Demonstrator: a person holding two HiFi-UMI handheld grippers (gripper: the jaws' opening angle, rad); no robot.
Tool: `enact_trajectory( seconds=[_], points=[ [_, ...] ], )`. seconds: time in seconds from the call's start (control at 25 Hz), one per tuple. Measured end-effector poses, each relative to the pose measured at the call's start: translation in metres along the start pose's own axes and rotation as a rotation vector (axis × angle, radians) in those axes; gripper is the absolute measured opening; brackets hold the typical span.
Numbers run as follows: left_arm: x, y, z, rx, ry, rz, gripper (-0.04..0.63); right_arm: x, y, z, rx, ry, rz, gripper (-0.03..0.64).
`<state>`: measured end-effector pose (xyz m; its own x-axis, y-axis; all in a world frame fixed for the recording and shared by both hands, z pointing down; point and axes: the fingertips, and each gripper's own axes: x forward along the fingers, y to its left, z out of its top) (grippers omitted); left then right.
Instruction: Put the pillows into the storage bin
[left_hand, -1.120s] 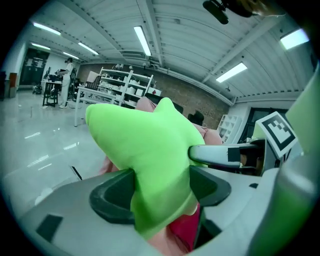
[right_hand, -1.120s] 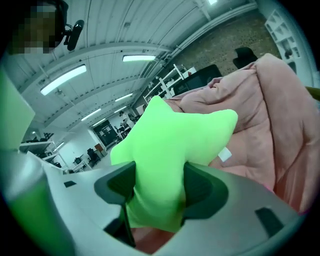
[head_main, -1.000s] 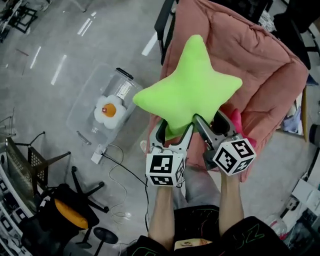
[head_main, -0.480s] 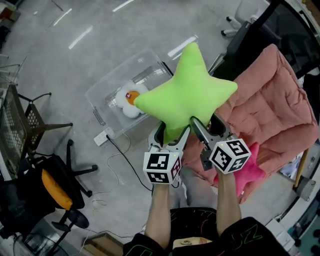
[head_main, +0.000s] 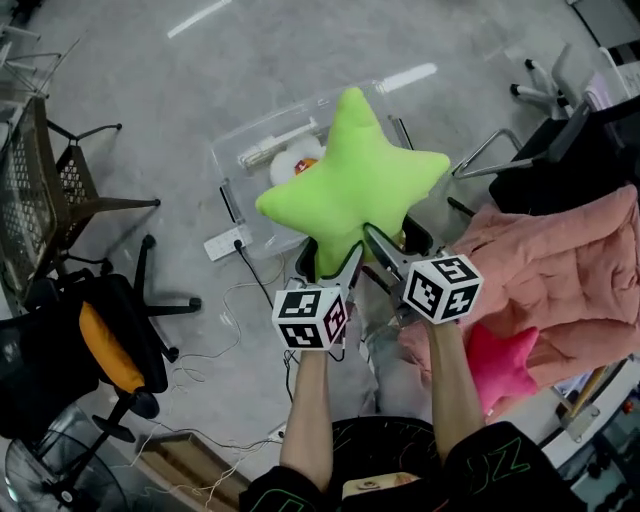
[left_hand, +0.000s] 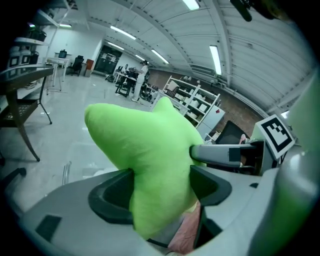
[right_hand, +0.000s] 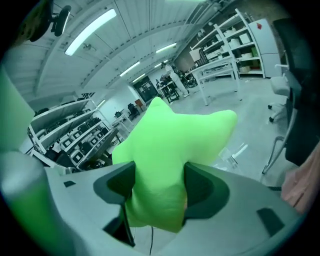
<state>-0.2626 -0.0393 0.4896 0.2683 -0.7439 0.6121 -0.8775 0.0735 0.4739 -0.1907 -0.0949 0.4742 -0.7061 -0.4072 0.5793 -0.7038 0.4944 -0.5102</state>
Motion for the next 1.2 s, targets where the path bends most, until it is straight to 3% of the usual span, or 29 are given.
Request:
enact_trajectory(
  seconds=[0.24,0.4,0.56,0.64,0.72,0.92,0.96,1.2],
  points=[
    [0.018,0.073,0.011,-0.068,0.033,0.039,0.361,0.079,0.017,-0.004,0.001,0.086,0.032,0.311],
    [0.026,0.111,0.023,-0.115,-0.003,0.068,0.392,0.113,0.021,0.002,-0.003,0.043,0.052,0.345],
    [0.031,0.126,0.025,-0.048,0.007,0.113,0.319,0.117,0.013,0.003,-0.074,0.024,0.018,0.343],
    [0.035,0.119,0.026,-0.055,0.007,0.091,0.274,0.109,0.006,0.003,-0.072,0.019,0.000,0.305],
    [0.039,0.107,0.024,-0.065,0.009,0.059,0.202,0.096,-0.005,0.002,-0.053,0.003,-0.037,0.169],
    [0.046,0.071,0.020,-0.029,0.003,0.006,0.034,0.057,-0.034,0.000,-0.004,-0.043,-0.112,0.009],
    [0.046,0.062,0.019,-0.018,0.006,-0.010,-0.008,0.047,-0.039,-0.001,0.006,-0.051,-0.123,0.003],
    [0.063,-0.012,0.006,0.055,0.055,-0.174,-0.006,-0.016,-0.075,-0.011,0.079,-0.127,-0.208,0.002]
  ],
)
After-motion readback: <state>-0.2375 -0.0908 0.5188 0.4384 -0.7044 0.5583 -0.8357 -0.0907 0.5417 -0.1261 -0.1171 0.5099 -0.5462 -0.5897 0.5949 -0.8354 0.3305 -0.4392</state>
